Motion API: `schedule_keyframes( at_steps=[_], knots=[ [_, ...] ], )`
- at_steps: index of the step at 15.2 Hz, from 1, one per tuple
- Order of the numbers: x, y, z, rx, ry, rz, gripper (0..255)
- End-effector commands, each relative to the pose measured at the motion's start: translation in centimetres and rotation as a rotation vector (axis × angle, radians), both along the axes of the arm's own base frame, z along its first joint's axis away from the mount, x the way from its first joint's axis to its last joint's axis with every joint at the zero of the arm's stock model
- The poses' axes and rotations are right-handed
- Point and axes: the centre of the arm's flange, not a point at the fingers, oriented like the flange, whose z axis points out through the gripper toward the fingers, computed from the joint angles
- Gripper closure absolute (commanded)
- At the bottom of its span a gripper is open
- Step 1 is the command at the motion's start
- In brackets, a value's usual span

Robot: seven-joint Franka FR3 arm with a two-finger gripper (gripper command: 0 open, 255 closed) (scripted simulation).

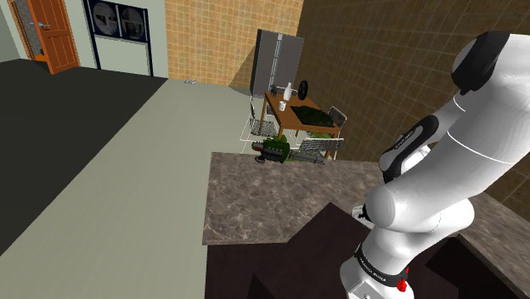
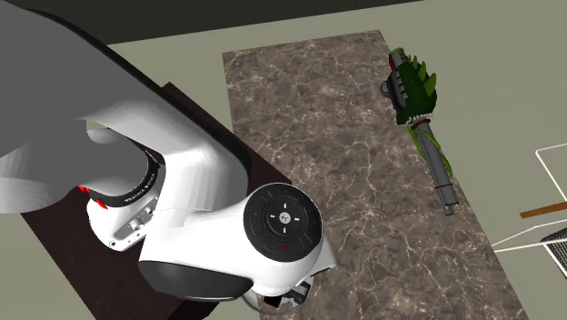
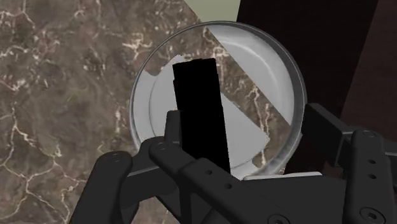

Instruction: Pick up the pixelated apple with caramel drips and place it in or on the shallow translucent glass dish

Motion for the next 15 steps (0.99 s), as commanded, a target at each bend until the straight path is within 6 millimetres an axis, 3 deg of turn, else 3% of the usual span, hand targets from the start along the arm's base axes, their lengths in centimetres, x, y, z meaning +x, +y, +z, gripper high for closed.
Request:
schedule_keyframes(
  at_steps=[1,3,7,15],
  knots=[
    [0.0,0.0,0.0,0.0,0.0,0.0,0],
    [0.0,0.0,0.0,0.0,0.0,0.0,0],
    [0.9,0.2,4.9,0.0,0.0,0.0,0],
    [0.9,0.2,4.9,0.0,0.0,0.0,0]
  ],
)
